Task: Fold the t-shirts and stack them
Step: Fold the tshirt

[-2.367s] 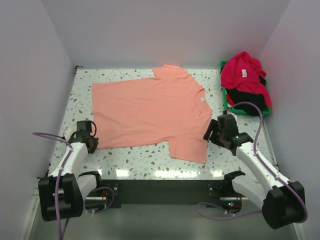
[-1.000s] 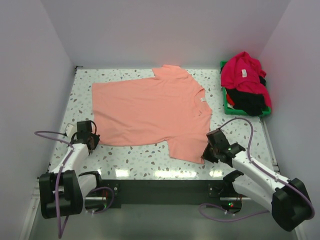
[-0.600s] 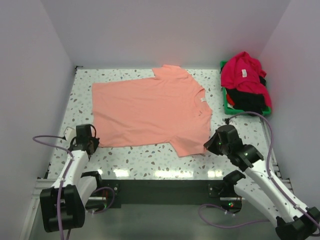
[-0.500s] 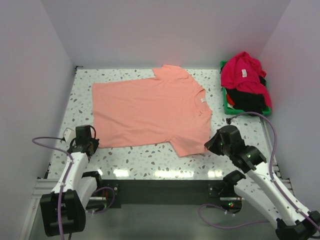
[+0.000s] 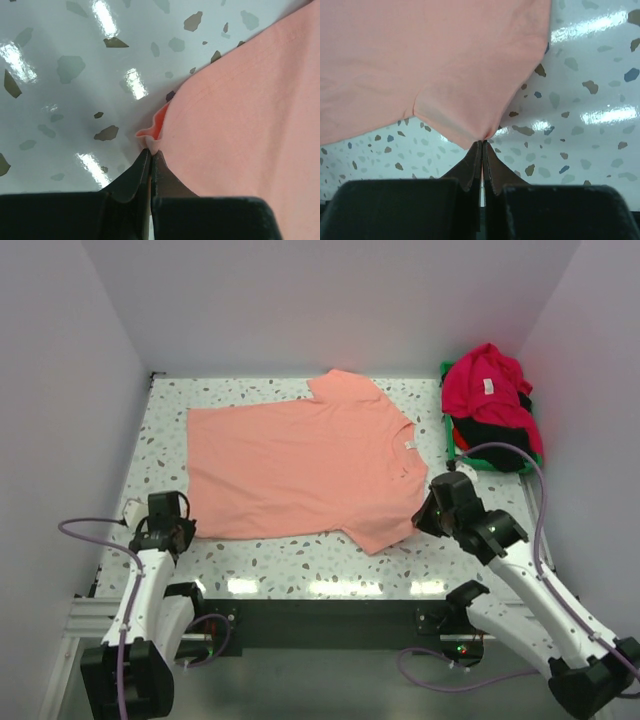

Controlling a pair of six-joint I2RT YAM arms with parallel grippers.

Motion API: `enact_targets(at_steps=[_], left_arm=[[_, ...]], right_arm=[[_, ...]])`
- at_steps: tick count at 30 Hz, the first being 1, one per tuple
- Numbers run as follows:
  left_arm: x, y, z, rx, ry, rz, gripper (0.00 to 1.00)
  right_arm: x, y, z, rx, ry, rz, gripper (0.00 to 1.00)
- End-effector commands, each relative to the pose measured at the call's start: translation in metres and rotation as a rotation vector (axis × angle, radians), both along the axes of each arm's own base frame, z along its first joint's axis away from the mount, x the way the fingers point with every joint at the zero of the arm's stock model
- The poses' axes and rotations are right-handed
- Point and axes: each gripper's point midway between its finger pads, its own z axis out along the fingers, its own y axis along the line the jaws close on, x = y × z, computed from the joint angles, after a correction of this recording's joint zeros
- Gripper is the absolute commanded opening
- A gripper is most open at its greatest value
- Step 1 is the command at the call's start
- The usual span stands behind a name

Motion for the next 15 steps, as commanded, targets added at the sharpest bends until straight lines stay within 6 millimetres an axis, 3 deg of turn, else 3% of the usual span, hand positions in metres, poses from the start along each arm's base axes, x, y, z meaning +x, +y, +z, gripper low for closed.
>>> enact_targets(at_steps=[1, 6, 7, 9, 11, 12, 14, 15], left_arm=[[0.014, 0.009, 0.03, 0.043, -0.047, 0.026, 0.0], [0.034, 0.014, 0.05, 0.068, -0.069, 0.016, 0.0], [0.037, 0.015, 0.051, 0.07, -0.071, 0.015, 0.0], [0.049, 0.016, 0.053, 0.069, -0.073, 0.002, 0.0], [0.06, 0.017, 0.051, 0.069, -0.053, -0.004, 0.0], [0.068, 0.017, 0.052, 0.072, -0.062, -0.015, 0.0], [0.08, 0.017, 0.045, 0.058, -0.034, -0.032, 0.0], [0.089, 0.015, 0.045, 0.048, -0.045, -0.047, 0.0]], right_arm=[[0.034, 0.004, 0.024, -0.054, -0.087, 0.001, 0.0], [0.07, 0.018, 0.044, -0.078, -0.133, 0.005, 0.0], [0.077, 0.021, 0.038, -0.098, -0.107, 0.012, 0.0], [0.093, 0.028, 0.046, -0.104, -0.125, 0.015, 0.0], [0.105, 0.034, 0.039, -0.127, -0.101, 0.025, 0.0], [0.115, 0.038, 0.048, -0.124, -0.126, 0.026, 0.0], [0.129, 0.042, 0.04, -0.148, -0.105, 0.025, 0.0], [0.138, 0.045, 0.048, -0.142, -0.125, 0.025, 0.0]])
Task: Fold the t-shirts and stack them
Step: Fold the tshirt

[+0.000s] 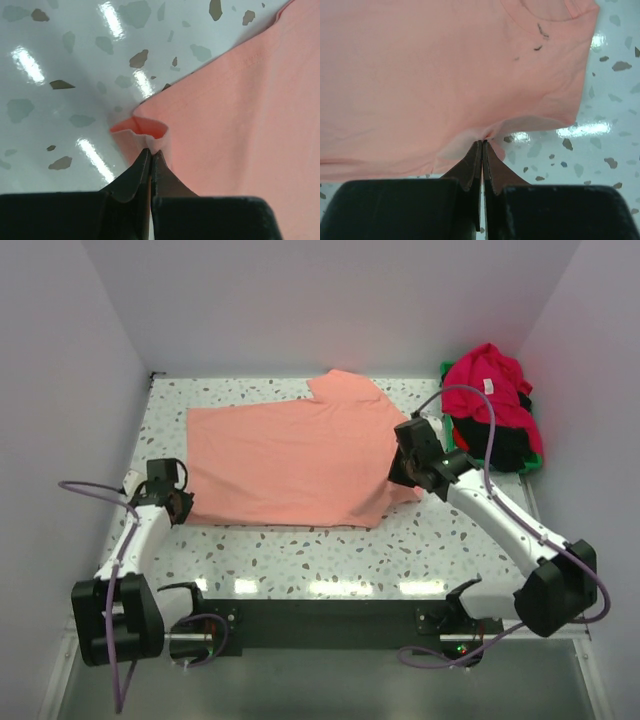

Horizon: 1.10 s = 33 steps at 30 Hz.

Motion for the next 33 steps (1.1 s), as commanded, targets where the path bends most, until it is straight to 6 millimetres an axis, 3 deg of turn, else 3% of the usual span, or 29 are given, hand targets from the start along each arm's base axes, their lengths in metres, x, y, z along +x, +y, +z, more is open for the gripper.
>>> enact_targets(at_steps=[1, 8, 17, 33], left_arm=[[0.042, 0.002, 0.012, 0.015, -0.065, -0.047, 0.0], [0.084, 0.002, 0.012, -0.012, -0.063, -0.069, 0.0], [0.106, 0.01, 0.011, -0.012, -0.051, -0.061, 0.0], [0.124, 0.022, 0.016, 0.001, -0.055, -0.071, 0.0]], right_arm=[[0.039, 0.008, 0.027, -0.004, -0.106, -0.003, 0.0], [0.09, 0.018, 0.021, 0.041, -0.093, 0.008, 0.0], [0.132, 0.017, 0.016, 0.098, -0.074, 0.009, 0.0], [0.162, 0.017, 0.0, 0.112, -0.056, -0.003, 0.0]])
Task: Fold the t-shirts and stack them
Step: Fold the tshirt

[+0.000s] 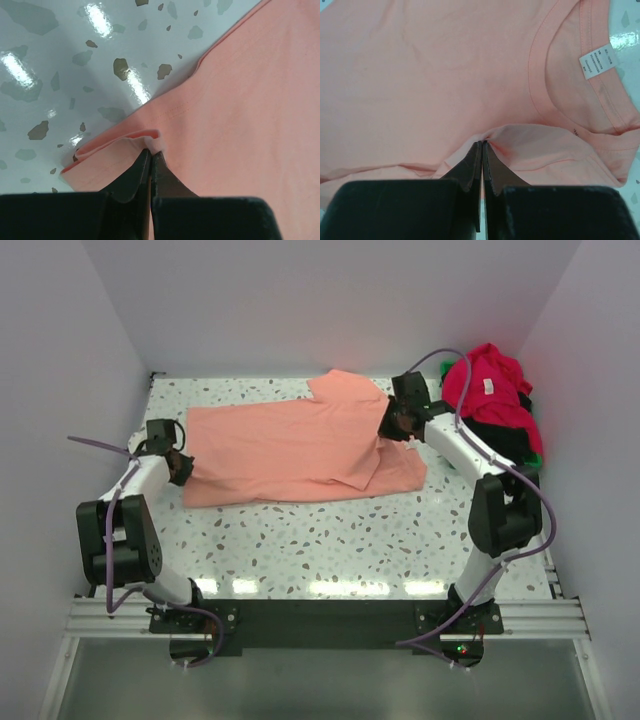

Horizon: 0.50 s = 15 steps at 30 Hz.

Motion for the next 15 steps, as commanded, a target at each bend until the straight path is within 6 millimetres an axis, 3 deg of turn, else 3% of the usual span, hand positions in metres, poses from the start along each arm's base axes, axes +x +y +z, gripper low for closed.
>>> enact_targets(at_steps=[1, 5, 9, 15], left_arm=[[0.022, 0.009, 0.017, 0.03, -0.062, -0.021, 0.0], [0.032, 0.009, 0.024, 0.031, -0.082, -0.038, 0.0], [0.04, 0.01, 0.026, 0.036, -0.084, -0.043, 0.02], [0.049, 0.014, 0.023, 0.044, -0.065, -0.049, 0.05]], right_arm=[[0.019, 0.0, 0.023, 0.021, -0.08, -0.001, 0.0], [0.022, -0.009, 0.023, 0.037, -0.086, -0.022, 0.0], [0.029, -0.009, 0.031, 0.056, -0.115, -0.023, 0.0], [0.042, -0.007, 0.027, 0.077, -0.114, -0.019, 0.0]])
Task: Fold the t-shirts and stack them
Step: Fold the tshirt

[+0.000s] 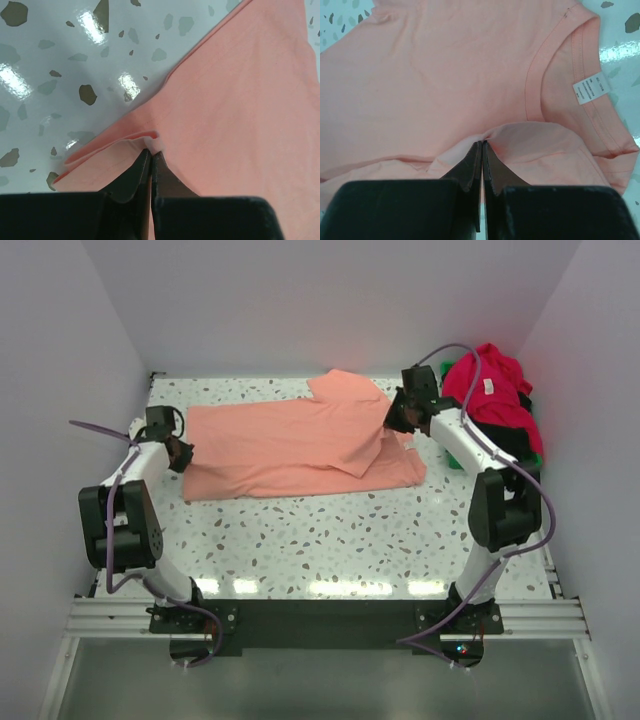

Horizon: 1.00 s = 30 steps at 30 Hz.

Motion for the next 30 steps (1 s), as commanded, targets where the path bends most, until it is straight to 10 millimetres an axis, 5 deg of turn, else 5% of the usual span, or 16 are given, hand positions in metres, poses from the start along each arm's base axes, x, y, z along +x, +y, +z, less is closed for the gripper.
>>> enact_targets(at_steps=[1, 13, 16, 21, 26, 30], left_arm=[[0.018, 0.011, 0.012, 0.031, -0.041, -0.005, 0.05], [0.031, 0.018, 0.005, 0.02, -0.059, -0.048, 0.15], [0.034, 0.023, 0.015, 0.03, -0.092, -0.064, 0.26], [0.032, 0.024, 0.03, 0.039, -0.131, -0.091, 0.49], [-0.001, 0.015, 0.03, 0.024, -0.124, -0.082, 0.68], [-0.048, 0.005, 0.014, 0.003, -0.075, -0.048, 0.71]], right_arm=[[0.022, 0.007, 0.02, 0.045, -0.079, 0.013, 0.0], [0.044, 0.008, 0.001, 0.089, -0.065, 0.023, 0.0], [0.051, 0.005, -0.004, 0.11, -0.063, 0.019, 0.0], [0.067, 0.003, -0.008, 0.148, -0.062, 0.017, 0.25], [0.063, 0.001, -0.006, 0.139, -0.062, 0.039, 0.42], [0.031, 0.003, -0.016, 0.122, -0.023, 0.056, 0.44]])
